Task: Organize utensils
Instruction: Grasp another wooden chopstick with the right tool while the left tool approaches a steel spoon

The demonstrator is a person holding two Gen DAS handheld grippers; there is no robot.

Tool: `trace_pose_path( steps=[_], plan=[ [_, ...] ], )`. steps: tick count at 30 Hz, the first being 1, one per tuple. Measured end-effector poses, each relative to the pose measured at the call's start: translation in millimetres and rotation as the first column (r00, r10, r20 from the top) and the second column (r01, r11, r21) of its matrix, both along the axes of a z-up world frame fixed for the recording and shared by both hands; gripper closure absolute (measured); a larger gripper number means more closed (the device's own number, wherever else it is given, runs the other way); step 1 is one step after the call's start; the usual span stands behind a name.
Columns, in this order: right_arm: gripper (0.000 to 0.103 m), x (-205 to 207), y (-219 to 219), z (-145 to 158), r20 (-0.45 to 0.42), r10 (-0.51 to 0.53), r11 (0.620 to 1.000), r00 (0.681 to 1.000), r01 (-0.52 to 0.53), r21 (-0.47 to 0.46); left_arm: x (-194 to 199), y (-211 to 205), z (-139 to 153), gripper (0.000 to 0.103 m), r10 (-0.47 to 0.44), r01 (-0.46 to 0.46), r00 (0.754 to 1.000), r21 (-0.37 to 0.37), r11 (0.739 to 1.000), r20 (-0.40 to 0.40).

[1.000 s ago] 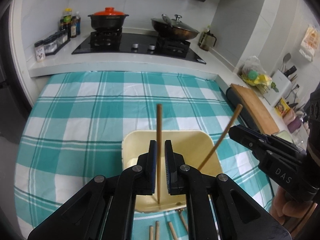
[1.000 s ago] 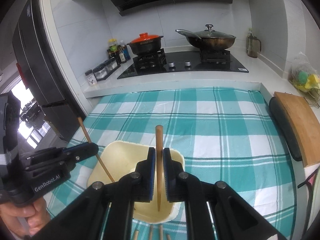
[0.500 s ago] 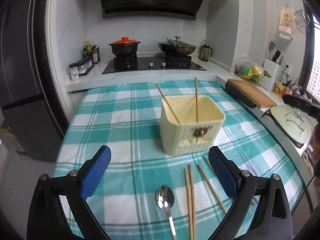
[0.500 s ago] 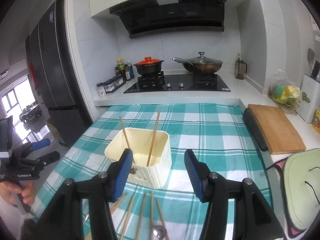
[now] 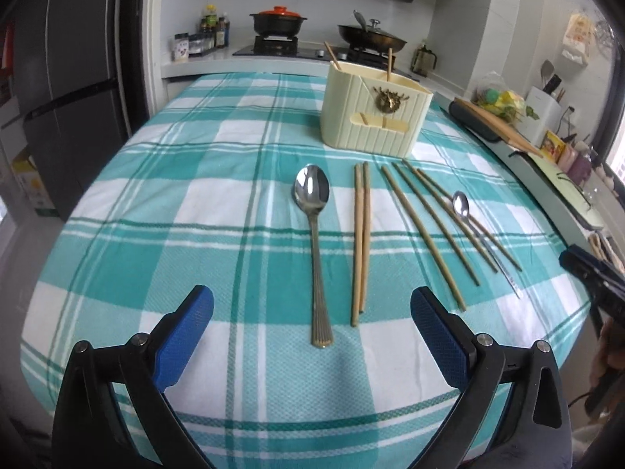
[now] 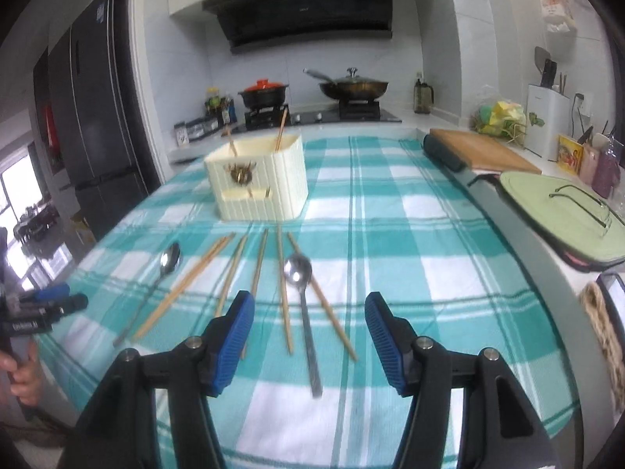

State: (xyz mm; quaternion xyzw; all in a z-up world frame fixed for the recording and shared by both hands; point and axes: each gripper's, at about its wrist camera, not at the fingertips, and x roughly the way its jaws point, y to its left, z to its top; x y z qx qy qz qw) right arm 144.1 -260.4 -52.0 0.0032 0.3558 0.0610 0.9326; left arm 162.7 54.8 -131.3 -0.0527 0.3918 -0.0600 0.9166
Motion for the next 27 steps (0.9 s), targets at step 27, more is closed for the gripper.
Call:
trace_pose_path(
  steps=[27],
  plan=[
    [0.043, -25.9, 20.8, -40.6, -0.063, 0.037, 0.999, 0.997, -0.037, 0.009, -25.8, -10.9, -12.2, 0.001, -0.033, 0.033, 0.999, 0.013, 0.999, -0.007]
  ],
)
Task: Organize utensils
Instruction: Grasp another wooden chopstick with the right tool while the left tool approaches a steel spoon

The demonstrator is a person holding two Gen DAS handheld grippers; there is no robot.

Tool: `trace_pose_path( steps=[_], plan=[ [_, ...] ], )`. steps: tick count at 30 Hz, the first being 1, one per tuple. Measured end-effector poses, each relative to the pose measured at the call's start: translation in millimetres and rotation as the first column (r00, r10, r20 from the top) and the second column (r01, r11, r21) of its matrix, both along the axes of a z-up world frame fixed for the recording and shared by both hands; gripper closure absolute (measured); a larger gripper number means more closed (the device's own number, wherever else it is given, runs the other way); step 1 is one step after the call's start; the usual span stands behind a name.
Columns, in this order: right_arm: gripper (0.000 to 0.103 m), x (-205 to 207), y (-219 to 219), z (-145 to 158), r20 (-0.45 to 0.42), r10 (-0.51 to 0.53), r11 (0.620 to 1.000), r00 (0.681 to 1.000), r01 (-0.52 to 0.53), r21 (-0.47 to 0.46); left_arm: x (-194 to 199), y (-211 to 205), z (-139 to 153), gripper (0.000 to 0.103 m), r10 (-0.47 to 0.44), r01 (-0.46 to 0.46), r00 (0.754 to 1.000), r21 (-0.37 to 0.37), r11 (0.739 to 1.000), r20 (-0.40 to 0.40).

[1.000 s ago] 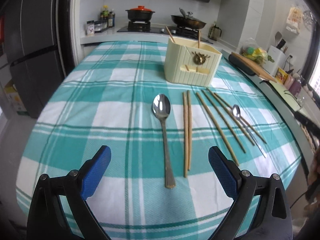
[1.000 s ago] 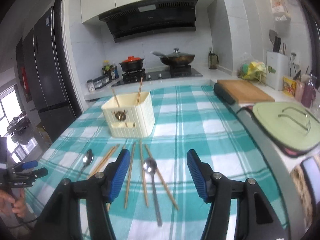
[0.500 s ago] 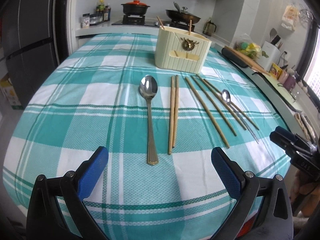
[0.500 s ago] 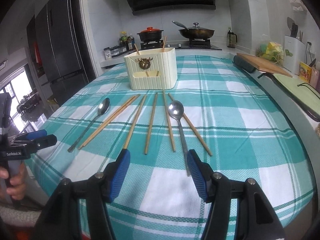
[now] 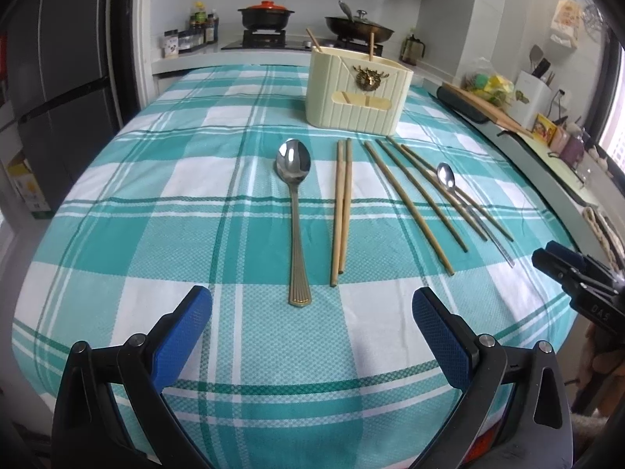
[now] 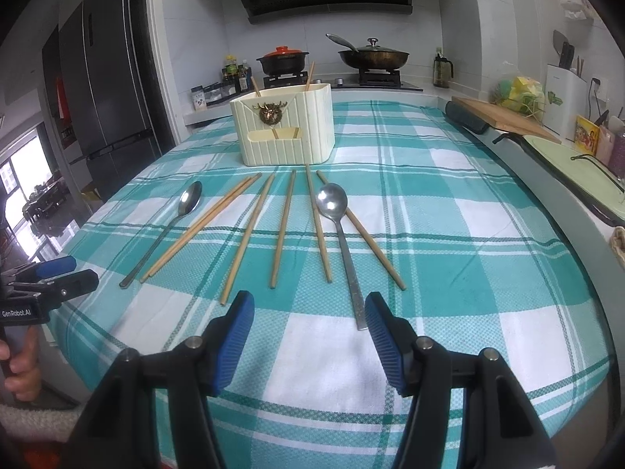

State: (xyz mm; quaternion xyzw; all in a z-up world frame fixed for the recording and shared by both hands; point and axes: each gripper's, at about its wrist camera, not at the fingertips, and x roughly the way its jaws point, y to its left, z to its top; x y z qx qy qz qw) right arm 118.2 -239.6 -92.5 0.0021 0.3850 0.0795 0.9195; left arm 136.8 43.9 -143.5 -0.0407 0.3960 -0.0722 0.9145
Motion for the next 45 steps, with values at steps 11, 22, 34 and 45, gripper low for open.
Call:
trace_pose_path(
  steps=[11, 22, 34, 45],
  plan=[
    [0.043, 38.5, -46.5, 5.4, 0.013, -0.076, 0.988, 0.997, 0.077, -0.135, 1.1, 5.4, -5.9, 0.001, 0.031, -0.031, 0.999, -0.001, 1.000, -0.021],
    [0.070, 115.8, -35.1, -45.4, -0.192, 0.106, 0.986, 0.976, -0.128, -0.109, -0.2, 8.6, -6.6, 0.001, 0.043, -0.043, 0.999, 0.028, 0.999, -0.018],
    [0.096, 102.9, -55.8, -47.2, -0.181, -0.078, 0.993, 0.980, 0.061, -0.097, 1.3, 10.3, -11.0, 0.001, 0.057, -0.055, 0.998, 0.045, 0.997, -0.031],
    [0.089, 55.1, -57.3, -38.3, -0.189, -0.172, 0.981, 0.967, 0.150, -0.126, 18.4, 18.3, -7.0, 0.001, 0.063, -0.061, 0.997, 0.038, 0.997, -0.039]
  ],
)
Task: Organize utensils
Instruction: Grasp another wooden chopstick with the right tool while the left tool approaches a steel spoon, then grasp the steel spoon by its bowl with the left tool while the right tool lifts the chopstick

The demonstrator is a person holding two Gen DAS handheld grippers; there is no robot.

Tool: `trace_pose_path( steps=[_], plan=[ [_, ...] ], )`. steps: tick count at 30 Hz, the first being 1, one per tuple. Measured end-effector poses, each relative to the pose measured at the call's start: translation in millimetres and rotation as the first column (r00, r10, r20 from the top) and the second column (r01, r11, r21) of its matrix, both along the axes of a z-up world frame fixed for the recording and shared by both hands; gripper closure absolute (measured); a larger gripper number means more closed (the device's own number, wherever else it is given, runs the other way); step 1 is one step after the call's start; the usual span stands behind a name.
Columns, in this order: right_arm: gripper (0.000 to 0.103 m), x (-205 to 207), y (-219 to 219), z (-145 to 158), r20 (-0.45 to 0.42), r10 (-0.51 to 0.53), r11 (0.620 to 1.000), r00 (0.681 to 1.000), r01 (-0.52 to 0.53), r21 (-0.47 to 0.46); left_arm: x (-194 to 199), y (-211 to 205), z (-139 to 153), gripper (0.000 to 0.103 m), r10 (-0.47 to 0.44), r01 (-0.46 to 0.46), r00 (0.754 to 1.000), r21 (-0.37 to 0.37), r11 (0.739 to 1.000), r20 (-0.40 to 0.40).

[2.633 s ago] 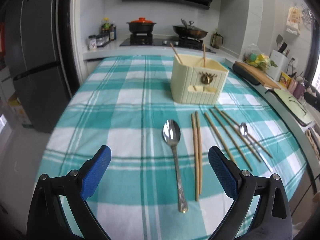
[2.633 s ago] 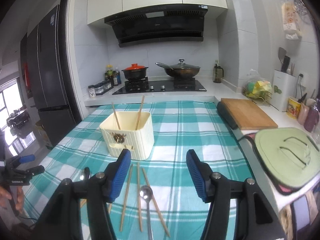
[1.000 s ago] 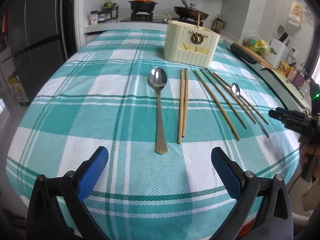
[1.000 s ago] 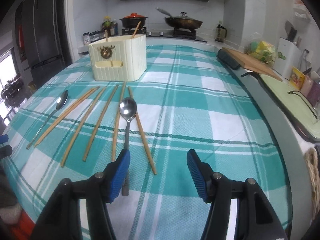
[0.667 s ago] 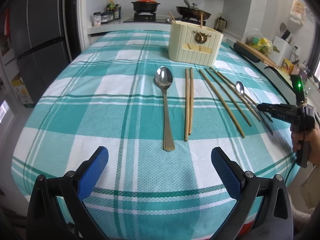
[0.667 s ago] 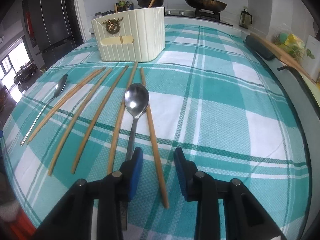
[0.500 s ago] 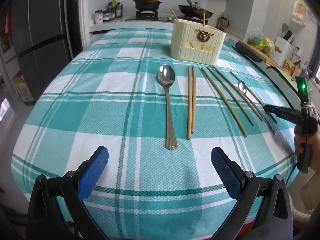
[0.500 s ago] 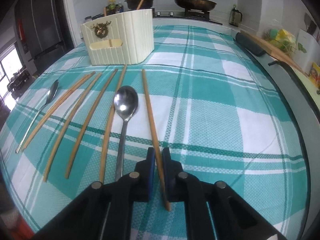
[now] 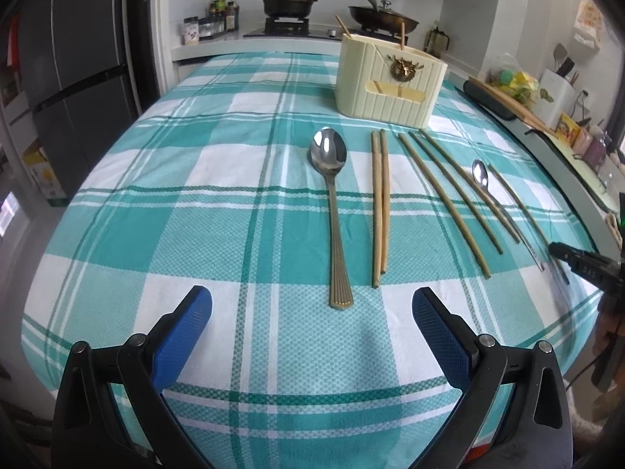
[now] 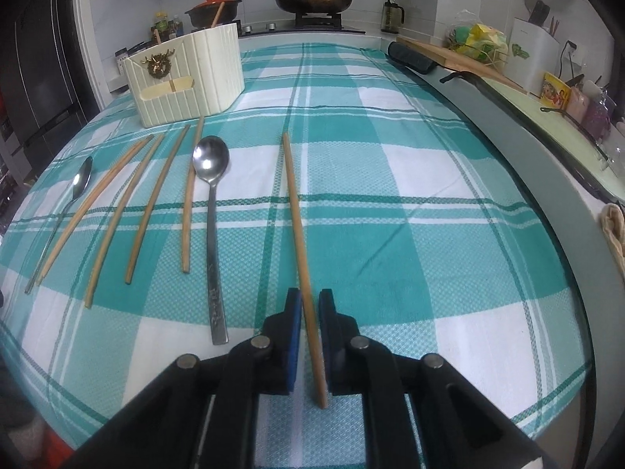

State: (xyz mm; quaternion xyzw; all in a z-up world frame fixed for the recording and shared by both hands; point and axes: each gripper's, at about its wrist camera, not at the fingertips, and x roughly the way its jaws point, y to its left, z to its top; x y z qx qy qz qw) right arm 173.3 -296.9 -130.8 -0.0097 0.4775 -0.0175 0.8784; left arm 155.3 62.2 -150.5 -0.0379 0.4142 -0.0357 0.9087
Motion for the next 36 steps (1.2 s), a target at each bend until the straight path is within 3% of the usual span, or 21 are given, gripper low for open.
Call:
trace_pose_path(
  steps=[2, 7, 18, 20, 28, 33, 36],
  plan=[
    [0.083, 1.2, -0.9, 1.4, 0.007, 0.002, 1.000, 1.000, -0.002, 0.000, 6.4, 6.4, 5.7, 0.001, 0.009, -0.009, 1.000, -0.001, 1.000, 0.015],
    [0.083, 5.6, -2.0, 3.1, 0.005, 0.010, 1.000, 1.000, -0.010, 0.003, 31.1, 14.2, 15.5, 0.001, -0.009, 0.010, 1.000, -0.012, 1.000, 0.017],
    [0.082, 12.9, -10.3, 10.8, -0.009, 0.031, 0.999, 0.999, -0.031, 0.032, 126.9, -6.8, -13.2, 0.001, -0.091, 0.094, 0.988, 0.019, 0.995, -0.125],
    [0.076, 20.6, -12.1, 12.0, -0.025, 0.048, 0.998, 0.999, -0.047, 0.050, 139.6, -11.9, -21.5, 0.001, -0.095, 0.103, 0.985, 0.046, 0.994, -0.144],
    [0.072, 58.3, -5.6, 6.7, -0.098, 0.141, 0.990, 0.985, -0.138, 0.034, 162.6, -12.0, -42.4, 0.001, -0.075, 0.091, 0.977, 0.074, 0.993, -0.198],
    [0.071, 79.4, 3.0, -7.9, -0.166, 0.199, 0.980, 0.966, -0.198, 0.022, 175.0, -17.9, -43.5, 0.001, -0.082, 0.102, 0.976, 0.092, 0.990, -0.201],
    [0.069, 90.5, 9.4, -9.4, -0.162, 0.230, 0.972, 0.960, -0.234, -0.005, 181.2, -25.5, -43.3, 0.001, -0.096, 0.118, 0.974, 0.102, 0.988, -0.203]
  ],
)
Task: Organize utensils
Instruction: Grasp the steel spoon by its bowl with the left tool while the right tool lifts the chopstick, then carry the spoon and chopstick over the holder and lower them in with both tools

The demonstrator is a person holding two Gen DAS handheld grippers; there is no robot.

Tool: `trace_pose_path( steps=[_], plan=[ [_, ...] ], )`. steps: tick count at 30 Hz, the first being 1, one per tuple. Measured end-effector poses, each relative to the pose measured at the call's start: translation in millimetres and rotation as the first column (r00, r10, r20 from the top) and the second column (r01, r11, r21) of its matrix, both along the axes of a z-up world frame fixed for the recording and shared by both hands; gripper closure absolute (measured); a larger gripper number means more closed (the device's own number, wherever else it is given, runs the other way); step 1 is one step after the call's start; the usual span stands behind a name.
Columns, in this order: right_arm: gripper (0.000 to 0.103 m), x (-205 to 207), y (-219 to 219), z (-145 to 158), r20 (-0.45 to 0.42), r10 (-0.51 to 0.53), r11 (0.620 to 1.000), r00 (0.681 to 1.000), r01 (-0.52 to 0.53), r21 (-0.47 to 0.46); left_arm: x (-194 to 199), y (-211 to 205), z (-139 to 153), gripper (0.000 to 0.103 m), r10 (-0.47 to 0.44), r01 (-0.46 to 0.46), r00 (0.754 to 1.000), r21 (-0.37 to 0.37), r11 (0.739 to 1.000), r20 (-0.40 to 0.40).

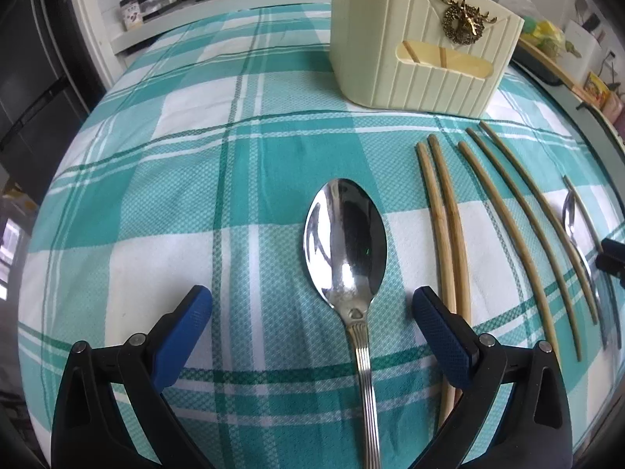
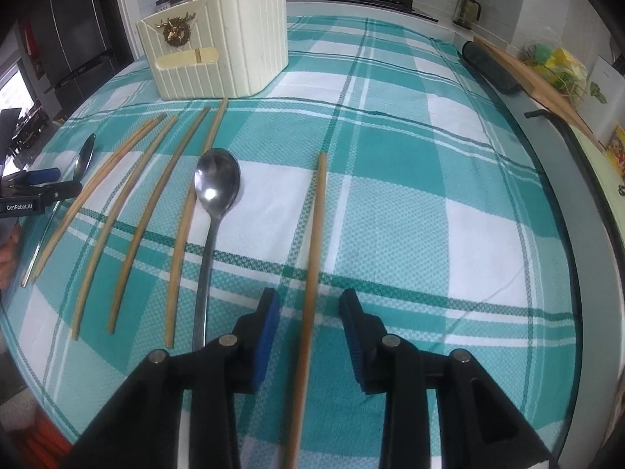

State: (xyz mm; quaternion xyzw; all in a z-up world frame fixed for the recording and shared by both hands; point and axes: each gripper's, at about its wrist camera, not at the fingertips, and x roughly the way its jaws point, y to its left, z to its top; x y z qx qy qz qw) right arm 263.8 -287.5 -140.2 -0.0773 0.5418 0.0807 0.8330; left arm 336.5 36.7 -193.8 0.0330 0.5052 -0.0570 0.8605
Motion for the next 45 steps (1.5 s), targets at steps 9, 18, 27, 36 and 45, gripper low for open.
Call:
trace_pose_path(
  steps=[9, 18, 27, 36, 45],
  plan=[
    [0.070, 65.6, 8.1, -5.5, -0.013, 0.005, 1.000, 1.000, -0.006, -0.002, 11.4, -7.6, 10.8, 0.060, -0.028, 0.028, 1.000, -0.019, 0.999, 0.007],
    [0.097, 74.0, 0.8, 8.8, 0.029, -0.083, 0.995, 0.996, 0.081, 0.064, -2.7, 3.9, 39.3, 0.061, -0.016, 0.022, 0.997, -0.075, 0.997, 0.079],
    [0.097, 17.1, -5.9, 100.1, 0.255, -0.084, 0.983, 0.963, 0.039, 0.177, -54.0, 20.5, 120.2, 0.061, -0.007, 0.051, 0.963, -0.156, 0.987, 0.268],
    [0.097, -30.6, -1.3, 158.7, 0.453, -0.106, 0.977, 0.885, 0.007, 0.215, -87.4, 30.6, 161.1, 0.062, 0.009, 0.073, 0.930, -0.210, 0.975, 0.366],
    [0.097, -34.0, 11.9, 188.5, 0.561, -0.123, 0.975, 0.819, -0.006, 0.222, -80.1, 34.8, 186.0, 0.062, 0.019, 0.090, 0.923, -0.265, 0.960, 0.384]
  ],
)
